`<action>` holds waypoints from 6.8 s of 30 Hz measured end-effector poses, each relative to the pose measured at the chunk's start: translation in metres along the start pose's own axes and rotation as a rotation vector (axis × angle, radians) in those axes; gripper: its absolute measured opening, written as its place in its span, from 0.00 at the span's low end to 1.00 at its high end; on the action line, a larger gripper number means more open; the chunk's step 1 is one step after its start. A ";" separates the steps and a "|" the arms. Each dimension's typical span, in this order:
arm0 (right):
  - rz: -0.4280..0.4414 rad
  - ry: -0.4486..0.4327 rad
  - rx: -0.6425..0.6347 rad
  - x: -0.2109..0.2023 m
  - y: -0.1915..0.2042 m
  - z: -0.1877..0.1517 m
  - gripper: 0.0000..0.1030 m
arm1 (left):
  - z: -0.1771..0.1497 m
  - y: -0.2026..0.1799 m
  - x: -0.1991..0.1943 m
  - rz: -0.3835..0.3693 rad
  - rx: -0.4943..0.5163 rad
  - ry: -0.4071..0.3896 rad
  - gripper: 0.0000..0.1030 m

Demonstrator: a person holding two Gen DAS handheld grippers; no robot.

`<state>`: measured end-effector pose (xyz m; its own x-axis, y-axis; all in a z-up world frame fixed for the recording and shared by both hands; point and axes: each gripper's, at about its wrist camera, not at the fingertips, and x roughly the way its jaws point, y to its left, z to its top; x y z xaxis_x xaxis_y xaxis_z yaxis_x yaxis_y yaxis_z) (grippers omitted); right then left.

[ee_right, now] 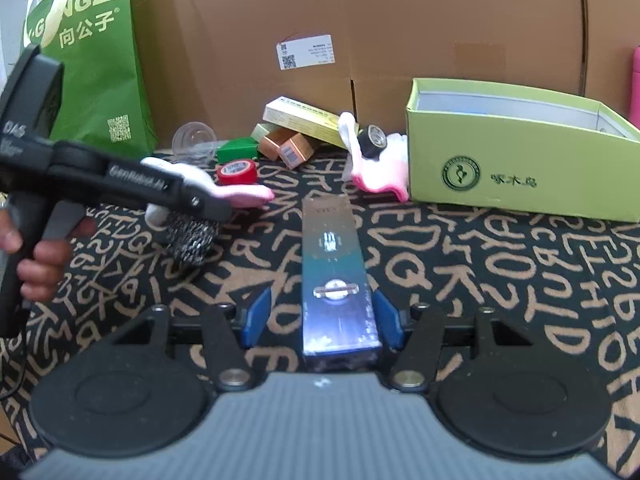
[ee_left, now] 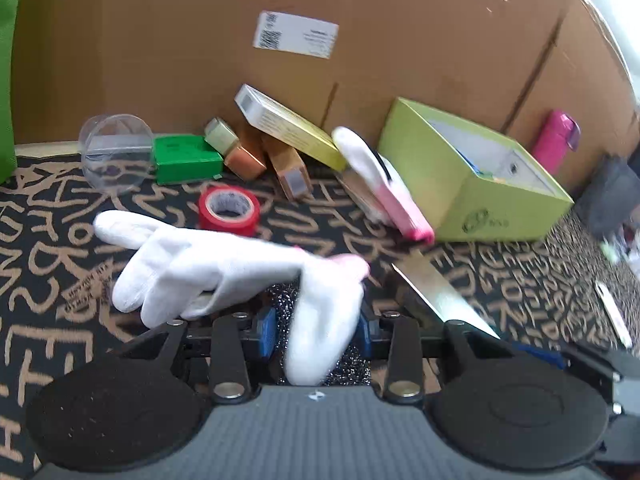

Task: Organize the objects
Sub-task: 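Grasp the steel scrubber with the left tool while the right tool grasps the long blue box, then place the scrubber and long blue box into the lime-green box, open both tools, then withdraw both tools and grasp the white-pink glove with the left tool, then grasp the second white glove with the right tool while the left tool holds its glove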

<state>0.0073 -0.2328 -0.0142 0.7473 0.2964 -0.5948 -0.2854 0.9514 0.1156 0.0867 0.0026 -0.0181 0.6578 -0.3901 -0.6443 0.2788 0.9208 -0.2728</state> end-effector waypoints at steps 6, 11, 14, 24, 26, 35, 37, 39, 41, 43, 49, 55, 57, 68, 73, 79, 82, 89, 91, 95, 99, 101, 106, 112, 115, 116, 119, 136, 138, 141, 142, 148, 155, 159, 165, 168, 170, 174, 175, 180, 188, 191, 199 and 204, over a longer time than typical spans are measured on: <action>-0.019 0.013 -0.032 0.017 0.006 0.006 0.55 | -0.029 -0.009 -0.008 -0.016 0.041 0.014 0.54; -0.006 0.028 -0.025 0.030 0.006 0.010 0.55 | -0.026 -0.008 -0.006 -0.009 0.010 0.003 0.54; 0.006 0.029 0.004 0.034 0.003 0.011 0.48 | -0.020 -0.005 -0.001 -0.018 -0.030 0.008 0.44; 0.030 -0.037 0.037 0.000 -0.005 0.012 0.37 | -0.018 -0.027 -0.061 -0.181 0.066 0.004 0.40; 0.023 -0.087 0.039 -0.012 -0.006 0.017 0.37 | -0.007 -0.028 -0.085 -0.221 0.043 -0.074 0.40; -0.004 -0.219 0.045 -0.045 -0.014 0.033 0.37 | 0.015 -0.038 -0.131 -0.215 0.035 -0.283 0.40; -0.006 -0.226 0.052 -0.045 -0.016 0.033 0.37 | 0.015 -0.043 -0.122 -0.216 0.043 -0.261 0.40; -0.007 -0.225 0.058 -0.045 -0.019 0.032 0.37 | 0.014 -0.045 -0.111 -0.229 0.044 -0.229 0.40; -0.015 -0.221 0.062 -0.044 -0.023 0.032 0.37 | 0.017 -0.051 -0.098 -0.250 0.046 -0.197 0.40; -0.029 -0.225 0.066 -0.045 -0.027 0.034 0.37 | 0.022 -0.058 -0.092 -0.272 0.069 -0.188 0.40; -0.101 -0.272 0.066 -0.052 -0.048 0.045 0.37 | 0.050 -0.096 -0.067 -0.302 0.144 -0.212 0.40; -0.218 -0.327 0.061 -0.057 -0.086 0.069 0.37 | 0.082 -0.134 -0.028 -0.303 0.203 -0.211 0.40; -0.253 -0.343 0.064 -0.056 -0.100 0.079 0.37 | 0.092 -0.148 -0.011 -0.311 0.219 -0.202 0.40; -0.416 -0.292 0.102 0.000 -0.191 0.116 0.37 | 0.124 -0.199 0.085 -0.292 0.265 -0.145 0.42; -0.453 -0.268 0.103 0.032 -0.215 0.122 0.37 | 0.133 -0.207 0.119 -0.259 0.246 -0.107 0.42; -0.474 -0.139 0.054 0.069 -0.222 0.110 0.38 | 0.124 -0.203 0.139 -0.252 0.242 -0.096 0.58; -0.492 -0.136 -0.020 0.071 -0.213 0.101 0.74 | 0.118 -0.195 0.140 -0.215 0.188 -0.094 0.89; -0.521 -0.198 -0.014 0.043 -0.202 0.090 0.88 | 0.113 -0.189 0.124 -0.225 0.193 -0.126 0.89; -0.529 -0.222 -0.002 0.032 -0.195 0.086 0.95 | 0.112 -0.188 0.117 -0.214 0.208 -0.144 0.89; -0.531 -0.290 -0.005 0.000 -0.171 0.075 1.00 | 0.104 -0.194 0.094 -0.161 0.251 -0.188 0.89; -0.495 -0.319 -0.003 -0.025 -0.148 0.057 1.00 | 0.094 -0.188 0.061 -0.101 0.244 -0.222 0.89; -0.451 -0.311 0.029 -0.033 -0.146 0.050 1.00 | 0.087 -0.178 0.044 -0.111 0.218 -0.212 0.89; -0.329 -0.286 0.104 -0.044 -0.114 0.029 1.00 | 0.053 -0.152 0.006 -0.093 0.206 -0.207 0.89; -0.230 -0.229 0.096 -0.034 -0.077 0.010 1.00 | 0.017 -0.109 -0.027 -0.047 0.132 -0.210 0.89; -0.194 -0.186 0.084 -0.017 -0.070 0.004 1.00 | 0.002 -0.087 -0.036 -0.015 0.078 -0.199 0.89; -0.182 -0.171 0.085 -0.012 -0.070 0.002 1.00 | -0.003 -0.080 -0.039 0.000 0.066 -0.194 0.89; -0.150 -0.122 0.089 -0.001 -0.060 -0.004 1.00 | -0.018 -0.062 -0.046 0.052 0.047 -0.185 0.89; -0.179 -0.106 0.031 0.020 -0.033 0.010 0.89 | -0.030 -0.040 -0.010 0.053 0.043 -0.082 0.89; -0.163 -0.100 0.021 0.031 -0.029 0.019 0.77 | -0.027 -0.038 -0.003 0.061 0.025 -0.081 0.89; -0.139 -0.093 -0.015 0.050 -0.020 0.032 0.62 | -0.024 -0.033 0.001 0.059 -0.014 -0.065 0.89; -0.132 -0.090 -0.028 0.057 -0.017 0.037 0.60 | -0.025 -0.031 -0.001 0.049 -0.017 -0.070 0.89; -0.114 -0.063 -0.067 0.099 -0.003 0.059 0.37 | -0.034 -0.016 -0.014 0.034 -0.036 -0.071 0.89; -0.107 -0.102 -0.107 0.100 0.004 0.060 0.06 | -0.023 -0.005 -0.006 0.077 -0.050 -0.085 0.89; -0.069 -0.148 -0.089 0.060 -0.002 0.052 0.06 | -0.015 -0.008 0.005 0.073 -0.020 -0.085 0.89; -0.058 -0.177 -0.033 -0.007 -0.016 0.032 0.07 | -0.013 -0.016 0.014 0.073 0.066 -0.074 0.43; -0.051 -0.141 0.002 -0.027 -0.022 0.018 0.07 | -0.017 -0.015 0.008 0.059 0.087 -0.059 0.16; -0.059 -0.105 0.009 -0.033 -0.024 0.007 0.07 | -0.024 -0.012 -0.003 0.011 0.077 -0.047 0.14; -0.034 0.000 -0.027 -0.038 -0.022 -0.013 0.08 | -0.045 -0.006 -0.027 0.023 0.127 -0.042 0.13; -0.023 0.018 -0.024 -0.037 -0.021 -0.016 0.09 | -0.050 -0.003 -0.030 0.027 0.123 -0.031 0.14; -0.027 -0.026 -0.017 -0.034 -0.018 -0.010 0.56 | -0.060 0.006 -0.043 0.034 0.055 -0.001 0.50; -0.057 -0.046 -0.060 0.003 -0.020 0.006 0.85 | -0.067 -0.023 -0.032 -0.121 0.058 0.045 0.75; -0.059 -0.038 -0.034 0.018 -0.026 0.008 0.87 | -0.060 -0.032 -0.018 -0.087 0.081 0.012 0.77; -0.016 0.003 0.035 0.041 -0.030 0.010 0.61 | -0.035 -0.031 0.011 -0.086 -0.022 -0.050 0.67; -0.013 0.000 0.002 0.041 -0.023 0.011 0.37 | -0.038 -0.036 0.012 -0.055 0.041 -0.062 0.56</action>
<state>0.0507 -0.2414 -0.0328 0.7509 0.2839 -0.5963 -0.2743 0.9554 0.1093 0.0583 -0.0358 -0.0431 0.6822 -0.4409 -0.5832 0.3438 0.8975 -0.2762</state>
